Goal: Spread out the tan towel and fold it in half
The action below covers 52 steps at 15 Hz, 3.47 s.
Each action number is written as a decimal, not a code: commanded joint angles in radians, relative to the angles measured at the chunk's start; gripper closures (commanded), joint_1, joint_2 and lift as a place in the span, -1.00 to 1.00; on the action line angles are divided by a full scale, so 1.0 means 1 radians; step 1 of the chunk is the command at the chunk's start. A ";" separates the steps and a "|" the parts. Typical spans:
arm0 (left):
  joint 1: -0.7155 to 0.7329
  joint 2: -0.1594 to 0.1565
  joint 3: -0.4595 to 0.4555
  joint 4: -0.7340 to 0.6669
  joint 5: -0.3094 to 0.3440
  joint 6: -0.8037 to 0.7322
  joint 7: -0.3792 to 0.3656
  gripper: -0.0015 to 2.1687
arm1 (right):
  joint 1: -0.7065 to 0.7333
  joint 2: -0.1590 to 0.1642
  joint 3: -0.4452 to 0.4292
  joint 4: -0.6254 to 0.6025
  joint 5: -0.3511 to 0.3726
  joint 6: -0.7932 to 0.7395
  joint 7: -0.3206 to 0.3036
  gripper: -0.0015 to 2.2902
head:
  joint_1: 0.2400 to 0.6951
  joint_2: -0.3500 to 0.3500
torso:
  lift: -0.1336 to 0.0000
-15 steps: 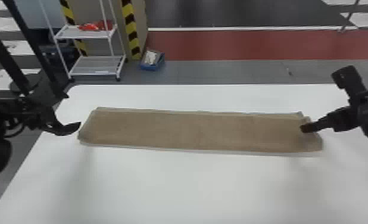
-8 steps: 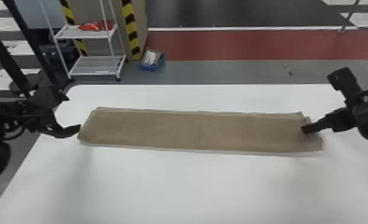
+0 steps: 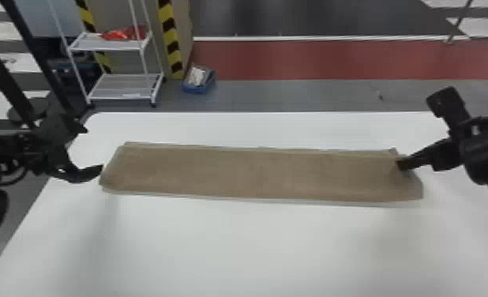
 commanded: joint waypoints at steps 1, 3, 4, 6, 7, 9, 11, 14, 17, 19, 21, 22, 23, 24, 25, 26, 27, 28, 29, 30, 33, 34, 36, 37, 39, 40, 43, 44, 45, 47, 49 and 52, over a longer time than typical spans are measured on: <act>0.000 0.000 0.003 0.000 0.000 -0.003 0.000 -0.93 | 0.000 0.001 0.000 0.006 0.000 -0.007 0.000 -0.33 | 1.00 0.11 | -0.86; 0.000 0.002 0.004 0.000 0.002 -0.012 0.000 -0.93 | 0.000 0.002 0.000 0.009 0.000 -0.011 0.000 -0.33 | 1.00 0.11 | -0.86; 0.000 0.002 0.004 0.000 0.002 -0.012 0.000 -0.93 | 0.000 0.002 -0.002 0.009 -0.002 -0.011 0.000 -0.33 | 1.00 0.11 | -0.86; 0.000 0.002 0.006 -0.008 0.005 -0.012 0.000 -0.93 | 0.000 0.005 -0.005 0.009 -0.002 -0.014 0.000 -0.28 | 1.00 0.11 | -0.86; 0.008 0.002 0.008 -0.023 0.006 -0.015 0.001 -0.93 | 0.001 0.011 -0.014 0.008 0.000 -0.014 -0.007 -0.10 | 1.00 0.11 | -0.86; 0.024 0.002 0.012 -0.055 0.023 -0.012 -0.002 -0.93 | 0.000 0.014 -0.015 0.008 -0.002 -0.017 -0.017 -0.05 | 1.00 0.11 | -0.86; 0.043 0.002 0.029 -0.097 0.044 -0.012 -0.008 -0.93 | 0.000 0.019 -0.026 0.003 -0.006 -0.020 -0.017 -0.05 | 1.00 0.10 | -0.86; 0.084 -0.006 0.037 -0.192 0.127 0.000 -0.040 -0.94 | 0.010 0.022 -0.048 -0.049 -0.026 -0.017 -0.018 -0.05 | 1.00 0.09 | -0.86; 0.101 -0.031 0.017 -0.242 0.141 0.012 -0.049 -0.95 | 0.029 0.022 -0.044 -0.081 -0.037 -0.011 -0.006 -0.05 | 1.00 0.03 | -0.86; 0.100 -0.037 0.006 -0.242 0.137 0.012 -0.048 -0.94 | 0.035 0.022 -0.021 -0.081 -0.025 -0.011 -0.006 -0.05 | 1.00 -0.01 | -0.86; 0.100 -0.035 0.000 -0.242 0.132 0.012 -0.048 -0.94 | 0.038 0.021 -0.003 -0.078 -0.019 -0.020 -0.006 -0.06 | 1.00 -0.03 | -0.86; 0.100 -0.035 -0.002 -0.241 0.129 0.012 -0.048 -0.94 | 0.038 0.021 0.002 -0.072 -0.019 -0.023 -0.007 -0.06 | 1.00 -0.03 | -0.86; 0.100 -0.035 -0.002 -0.241 0.127 0.012 -0.048 -0.94 | 0.035 0.021 0.005 -0.070 -0.019 -0.023 -0.007 -0.08 | 1.00 -0.03 | -0.86; 0.100 -0.035 -0.002 -0.239 0.127 0.012 -0.048 -0.94 | 0.030 0.021 0.012 -0.066 -0.015 -0.020 -0.006 -0.18 | 1.00 -0.03 | -0.86; 0.101 -0.034 0.000 -0.238 0.127 0.012 -0.048 -0.94 | 0.027 0.021 0.020 -0.064 -0.009 -0.020 -0.006 -0.18 | 1.00 -0.03 | -0.86; 0.101 -0.032 0.000 -0.236 0.127 0.009 -0.048 -0.94 | 0.026 0.021 0.021 -0.063 -0.009 -0.020 -0.006 -0.17 | 1.00 -0.02 | -0.86; 0.103 -0.031 0.000 -0.235 0.127 0.012 -0.048 -0.94 | 0.024 0.021 0.021 -0.058 -0.008 -0.020 -0.004 -0.17 | 1.00 -0.02 | -0.86; 0.104 -0.031 0.000 -0.233 0.126 0.009 -0.048 -0.93 | 0.017 0.021 0.023 -0.043 -0.005 -0.023 0.000 -0.06 | 1.00 -0.01 | -0.86; 0.104 -0.031 0.001 -0.232 0.124 0.009 -0.048 -0.93 | 0.014 0.021 0.023 -0.032 0.000 -0.035 0.000 0.09 | 1.00 -0.01 | -0.86; 0.104 -0.031 0.000 -0.232 0.124 0.009 -0.046 -0.93 | 0.012 0.019 0.021 -0.030 0.000 -0.047 -0.001 0.22 | 1.00 -0.01 | -0.86; 0.104 -0.029 0.006 -0.238 0.137 0.009 -0.043 -0.93 | 0.009 0.019 -0.012 -0.040 -0.019 -0.075 -0.009 0.25 | 1.00 -0.01 | -0.86; 0.104 -0.029 0.006 -0.238 0.141 0.009 -0.043 -0.93 | 0.010 0.019 -0.028 -0.049 -0.023 -0.084 -0.009 0.25 | 1.00 -0.01 | -0.86; 0.104 -0.040 0.006 -0.239 0.179 0.012 -0.043 -0.94 | 0.037 0.021 -0.060 -0.084 -0.061 -0.164 -0.006 0.25 | 1.00 -0.02 | -0.86; 0.103 -0.048 0.003 -0.239 0.186 0.012 -0.038 -0.94 | 0.063 0.021 -0.078 -0.104 -0.081 -0.238 -0.004 0.25 | 1.00 -0.03 | -0.86; 0.090 -0.063 -0.005 -0.238 0.199 0.028 -0.038 -0.92 | 0.081 0.019 -0.091 -0.119 -0.081 -0.302 0.002 0.25 | 0.95 -0.03 | -0.86; 0.081 -0.072 -0.016 -0.235 0.204 0.028 -0.035 -0.91 | 0.101 0.019 -0.098 -0.119 -0.081 -0.379 0.020 0.25 | 0.93 -0.03 | -0.86; 0.058 -0.092 -0.039 -0.229 0.213 0.031 -0.034 -0.86 | 0.132 0.014 -0.114 -0.109 -0.057 -0.538 0.000 0.25 | 0.90 -0.05 | -0.86; 0.046 -0.100 -0.048 -0.224 0.218 0.037 -0.034 -0.86 | 0.138 0.014 -0.140 -0.104 -0.063 -0.590 -0.012 0.25 | 0.89 -0.06 | -0.86; 0.029 -0.107 -0.062 -0.218 0.232 0.058 -0.035 -0.83 | 0.144 0.014 -0.164 -0.103 -0.075 -0.609 -0.017 0.25 | 0.86 -0.09 | -0.86; 0.000 -0.133 -0.095 -0.210 0.238 0.098 -0.046 -0.80 | 0.145 0.011 -0.178 -0.086 -0.072 -0.609 -0.006 0.25 | 0.82 -0.14 | -0.86; -0.035 -0.152 -0.143 -0.178 0.241 0.107 -0.048 -0.80 | 0.155 0.011 -0.181 -0.055 -0.063 -0.652 -0.017 0.25 | 0.81 -0.19 | -0.86; -0.187 -0.169 -0.209 0.046 0.233 0.126 -0.043 -0.70 | 0.175 0.014 -0.187 -0.017 -0.055 -0.710 -0.037 0.25 | 0.85 -0.30 | -0.86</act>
